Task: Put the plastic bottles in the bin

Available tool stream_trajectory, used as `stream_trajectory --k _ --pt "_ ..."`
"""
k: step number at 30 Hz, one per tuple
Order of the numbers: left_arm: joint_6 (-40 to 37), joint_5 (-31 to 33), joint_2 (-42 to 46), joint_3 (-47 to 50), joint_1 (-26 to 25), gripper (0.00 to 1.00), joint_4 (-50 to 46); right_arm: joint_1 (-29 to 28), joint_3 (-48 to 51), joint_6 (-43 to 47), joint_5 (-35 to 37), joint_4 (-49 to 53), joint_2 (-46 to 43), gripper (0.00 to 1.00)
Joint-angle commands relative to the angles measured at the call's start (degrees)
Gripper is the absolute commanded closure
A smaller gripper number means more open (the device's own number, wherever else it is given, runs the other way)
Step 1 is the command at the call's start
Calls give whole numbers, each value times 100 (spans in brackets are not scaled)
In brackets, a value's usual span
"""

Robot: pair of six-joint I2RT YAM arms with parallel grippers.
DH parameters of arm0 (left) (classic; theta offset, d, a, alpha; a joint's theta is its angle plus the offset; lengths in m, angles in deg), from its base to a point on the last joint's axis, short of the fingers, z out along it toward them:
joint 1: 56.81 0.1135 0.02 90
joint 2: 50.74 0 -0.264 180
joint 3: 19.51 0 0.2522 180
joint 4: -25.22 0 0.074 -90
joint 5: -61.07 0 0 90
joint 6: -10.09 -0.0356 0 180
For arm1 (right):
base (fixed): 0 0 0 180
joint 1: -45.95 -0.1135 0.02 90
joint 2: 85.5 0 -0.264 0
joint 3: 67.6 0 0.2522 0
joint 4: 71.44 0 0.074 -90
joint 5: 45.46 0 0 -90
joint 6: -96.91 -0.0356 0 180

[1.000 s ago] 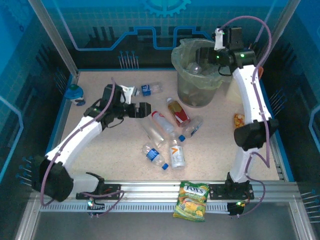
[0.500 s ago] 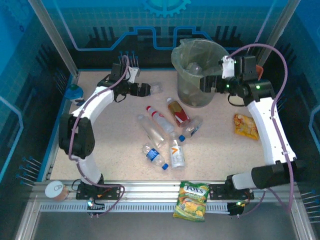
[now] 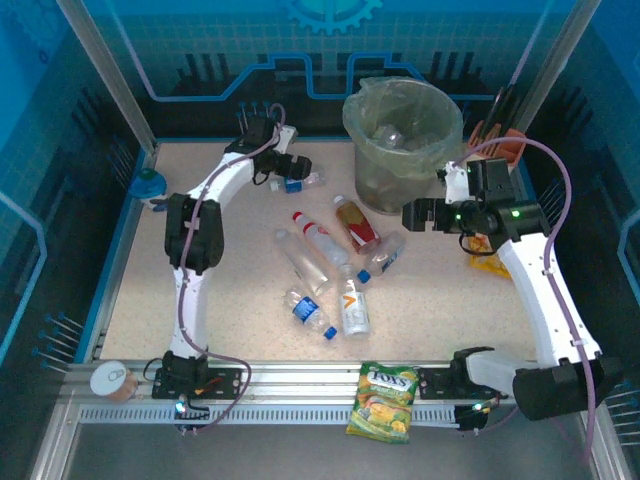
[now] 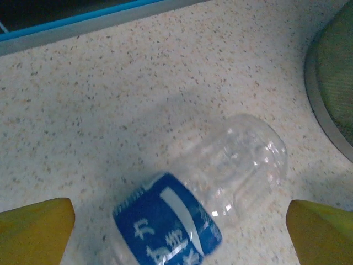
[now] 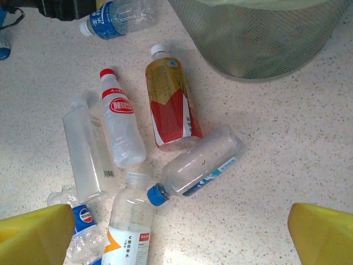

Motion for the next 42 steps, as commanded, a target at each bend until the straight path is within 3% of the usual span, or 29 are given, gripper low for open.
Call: stream_trajectory --k 1,4,11,21,27,31,42 --pt "-138 -240 -460 -797 24 1 -839 149 123 -46 -43 193 -246 0" --pt "-181 -345 -716 -1167 24 1 -1268 257 187 -45 -66 205 -313 0" --pt "-288 -306 -744 -1045 15 1 -1543 377 264 -55 -184 170 -297 0" --pt "-414 -44 -965 -1361 -63 18 -2055 396 318 -129 -255 127 -302 0" --pt "-543 55 -1127 -1616 -160 33 -2301 406 330 -142 -238 137 -329 0" --pt "-489 -21 -1032 -1458 -161 43 -2176 416 318 -142 -229 155 -316 0" --pt "-302 -99 5 -338 -93 46 -1660 402 23 -324 -307 155 -290 0"
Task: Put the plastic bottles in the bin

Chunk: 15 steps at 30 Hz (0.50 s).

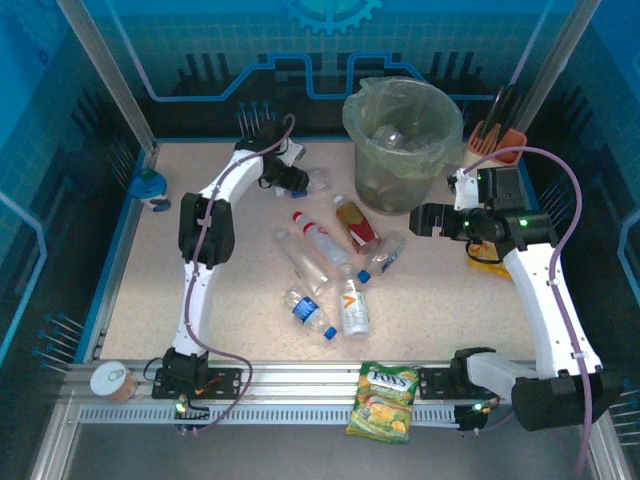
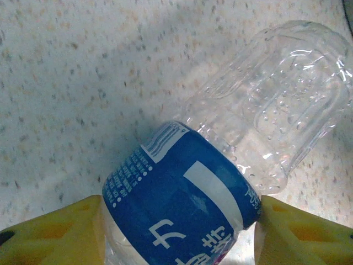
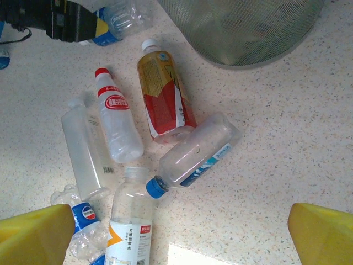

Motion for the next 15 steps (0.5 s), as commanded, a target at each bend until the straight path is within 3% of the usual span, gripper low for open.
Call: stream_trajectory --k 1,7,15 --pt "153 -120 721 579 60 46 167 52 -234 -205 -132 29 -22 1" --pt "798 -562 1994 1912 214 45 1015 -449 -455 -865 -324 -649 28 2" --pt "1982 -1366 3723 3745 254 42 2199 -1584 -674 -1799 -304 -2122 768 1"
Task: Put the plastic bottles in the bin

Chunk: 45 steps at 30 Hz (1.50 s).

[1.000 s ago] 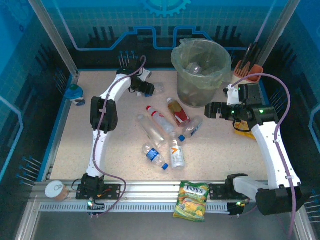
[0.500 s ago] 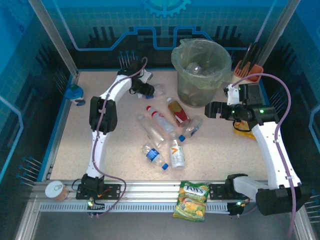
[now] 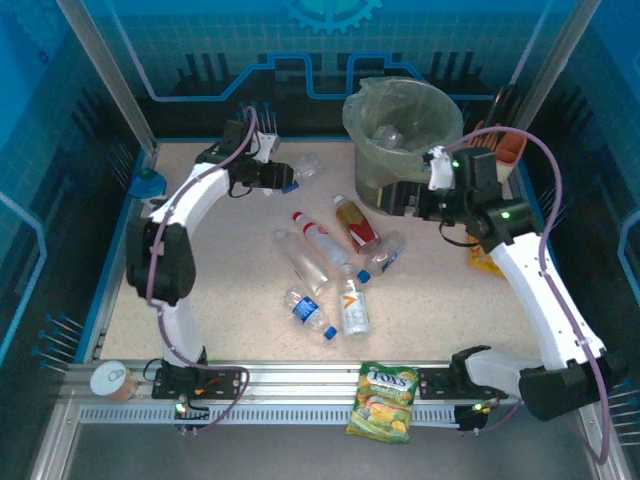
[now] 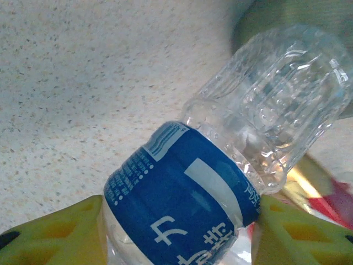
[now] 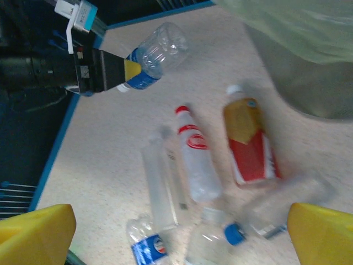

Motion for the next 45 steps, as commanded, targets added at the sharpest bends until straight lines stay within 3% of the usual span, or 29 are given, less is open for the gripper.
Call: stream_trajectory --k 1,9,21,34,36,39,45 --pt "850 -709 716 705 7 42 869 -392 -126 -629 -54 -968 400 1" --pt "2232 -1488 2049 2482 -83 41 2547 -771 -235 -1347 -221 -2379 1499 0" --pt "2567 -1505 2588 3148 -555 41 2956 -999 -1045 -1698 -489 -2868 3016 1" --pt "2691 -1450 2403 3033 -591 41 3027 -992 -813 -1765 -432 -2992 2788 37" --pt "2755 -1437 2433 3041 -591 38 3045 -984 -859 -1726 -419 -2964 2726 39" --pt "2804 -1402 2565 3067 -591 20 3003 -942 -1007 -1592 -364 -2848 2605 40" --pt "2639 -1044 3169 3131 -591 2 2198 -649 -1812 -915 -96 -2179 2355 41"
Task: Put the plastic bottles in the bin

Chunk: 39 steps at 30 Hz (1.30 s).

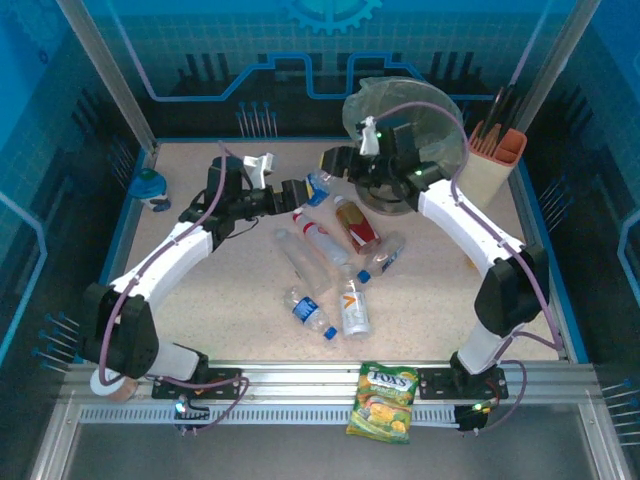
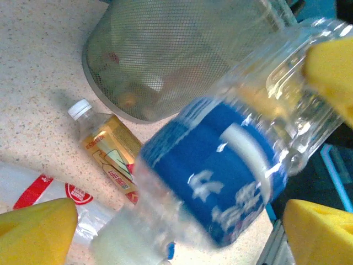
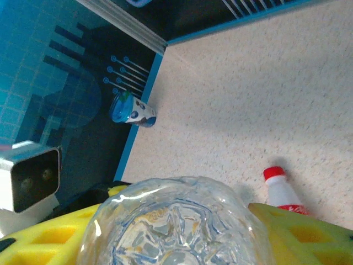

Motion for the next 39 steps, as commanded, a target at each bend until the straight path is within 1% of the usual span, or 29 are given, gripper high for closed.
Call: stream_trajectory --k 1,6,10,14,18,21,24,26,30,34,39 --pt "-167 303 555 52 13 2 -674 235 -732 620 286 436 -409 41" --pt "-402 837 1057 285 -9 1 -1806 657 -1852 1206 461 1314 -287 41" --pt "-361 1300 1352 567 -164 1 -2431 1038 -2363 1448 645 1564 -220 41" --pt "36 1707 1669 901 -459 2 -2771 1428 -2919 1680 983 1797 12 43" --pt "490 2174 1919 1112 -981 2 -3052 1749 -3351 1812 1276 1878 301 43" --pt "887 2391 2007 1308 -1286 3 -3129 1897 -3675 1920 1539 1930 591 44" --pt "1269 2518 2082 1514 -1567 3 -3193 1994 -4254 2104 1823 2279 1060 44" --pt "1461 2672 2146 1605 -1790 3 -3277 2053 -4525 2168 1886 2433 1335 44" --pt "1989 2889 2251 1776 -2242 3 -3383 2134 -4840 2213 1864 2629 1827 44" --pt "2710 3092 2258 1956 -2769 3 -3286 2136 -4944 2266 1843 2690 2239 44" --pt "3803 3022 2301 2381 -3376 3 -2640 2163 -4963 2231 1577 2763 2640 42"
